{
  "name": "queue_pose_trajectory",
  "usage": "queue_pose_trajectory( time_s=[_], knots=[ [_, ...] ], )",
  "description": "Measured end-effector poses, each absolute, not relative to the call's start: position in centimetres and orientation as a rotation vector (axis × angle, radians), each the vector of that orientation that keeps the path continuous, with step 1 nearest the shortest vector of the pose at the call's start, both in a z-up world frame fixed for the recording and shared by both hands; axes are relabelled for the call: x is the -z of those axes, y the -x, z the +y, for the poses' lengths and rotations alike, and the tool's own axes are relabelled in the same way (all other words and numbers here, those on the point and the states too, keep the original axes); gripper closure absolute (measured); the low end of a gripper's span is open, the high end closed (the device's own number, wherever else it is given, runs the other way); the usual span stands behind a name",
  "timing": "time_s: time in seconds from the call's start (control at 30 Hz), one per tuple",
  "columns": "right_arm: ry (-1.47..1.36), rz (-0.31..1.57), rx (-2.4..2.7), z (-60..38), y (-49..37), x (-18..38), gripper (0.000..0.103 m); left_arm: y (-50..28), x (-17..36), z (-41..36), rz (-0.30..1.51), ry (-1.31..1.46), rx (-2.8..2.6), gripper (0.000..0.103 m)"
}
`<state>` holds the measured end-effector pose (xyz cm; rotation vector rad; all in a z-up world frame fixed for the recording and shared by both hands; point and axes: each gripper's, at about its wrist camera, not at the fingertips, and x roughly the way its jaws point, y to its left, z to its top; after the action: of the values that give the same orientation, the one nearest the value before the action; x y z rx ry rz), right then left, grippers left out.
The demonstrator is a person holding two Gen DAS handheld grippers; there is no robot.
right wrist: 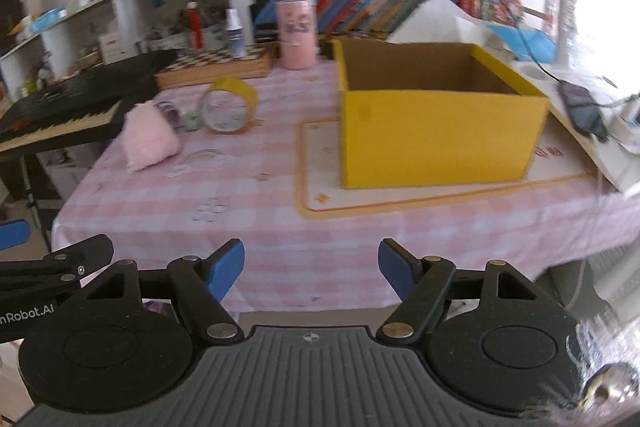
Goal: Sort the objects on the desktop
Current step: 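Withdraw both open tools from the yellow box back toward the table, then grasp the pink plush with the left tool while the right tool grasps the yellow tape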
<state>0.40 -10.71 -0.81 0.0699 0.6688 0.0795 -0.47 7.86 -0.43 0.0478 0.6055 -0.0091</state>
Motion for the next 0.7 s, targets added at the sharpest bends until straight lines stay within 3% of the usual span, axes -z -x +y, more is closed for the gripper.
queue_pose_trajectory(
  time_s=[0.7],
  knots=[
    [-0.004, 0.625, -0.164, -4.6, -3.0, -0.3, 0.034, -1.4, 0.6, 12.6, 0.606, -0.009, -0.062, 0.005]
  ],
)
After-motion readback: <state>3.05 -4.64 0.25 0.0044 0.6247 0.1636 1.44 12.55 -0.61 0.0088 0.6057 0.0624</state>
